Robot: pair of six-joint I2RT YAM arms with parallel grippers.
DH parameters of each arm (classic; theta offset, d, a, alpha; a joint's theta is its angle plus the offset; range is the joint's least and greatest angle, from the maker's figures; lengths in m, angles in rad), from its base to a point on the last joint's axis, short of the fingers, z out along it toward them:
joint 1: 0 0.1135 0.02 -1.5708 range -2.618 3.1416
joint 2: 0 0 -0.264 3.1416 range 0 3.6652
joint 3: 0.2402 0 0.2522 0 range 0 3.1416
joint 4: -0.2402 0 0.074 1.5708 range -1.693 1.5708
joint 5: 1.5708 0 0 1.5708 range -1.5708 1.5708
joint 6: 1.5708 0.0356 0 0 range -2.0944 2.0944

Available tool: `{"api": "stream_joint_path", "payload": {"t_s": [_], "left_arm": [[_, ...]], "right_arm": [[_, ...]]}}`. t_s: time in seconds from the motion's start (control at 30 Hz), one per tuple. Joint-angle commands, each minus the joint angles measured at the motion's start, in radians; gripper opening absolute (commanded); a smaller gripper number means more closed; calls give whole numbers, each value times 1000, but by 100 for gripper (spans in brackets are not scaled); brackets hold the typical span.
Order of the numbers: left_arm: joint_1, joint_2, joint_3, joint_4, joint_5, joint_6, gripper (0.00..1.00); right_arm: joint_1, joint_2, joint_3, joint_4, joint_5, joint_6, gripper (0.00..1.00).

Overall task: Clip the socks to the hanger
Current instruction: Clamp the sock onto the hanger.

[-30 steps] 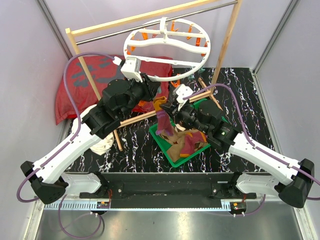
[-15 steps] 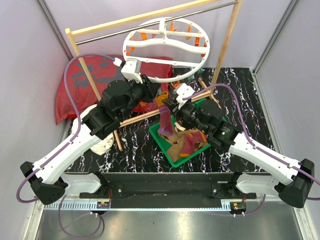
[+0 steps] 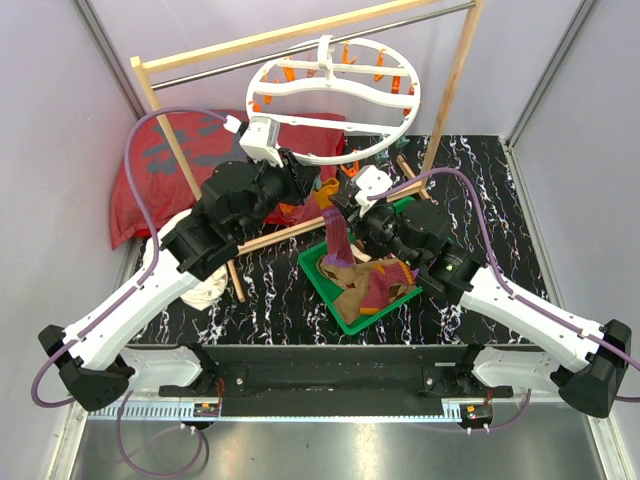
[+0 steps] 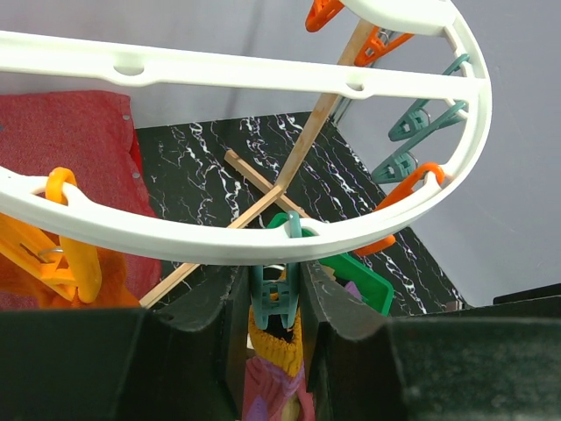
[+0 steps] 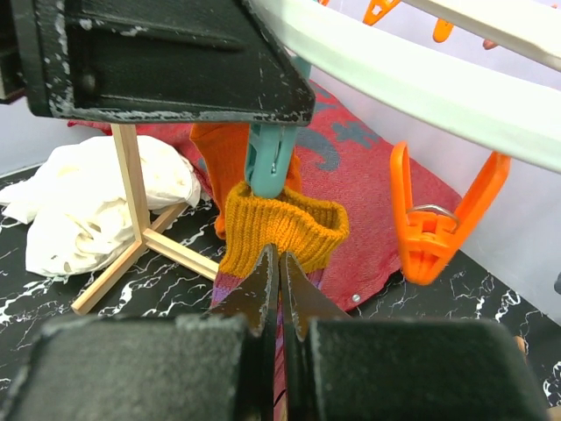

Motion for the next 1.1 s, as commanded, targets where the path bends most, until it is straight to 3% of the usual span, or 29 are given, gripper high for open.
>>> {"api": "stream_joint_path", "payload": {"t_s": [0.0, 1.07], "left_arm": [[-3, -36, -6, 24, 14, -6, 0], [-4, -5, 5, -2, -7, -32, 0]], "right_arm": [[7, -23, 33, 49, 33, -15, 0], [7, -37, 59, 83, 4, -12, 0]]}}
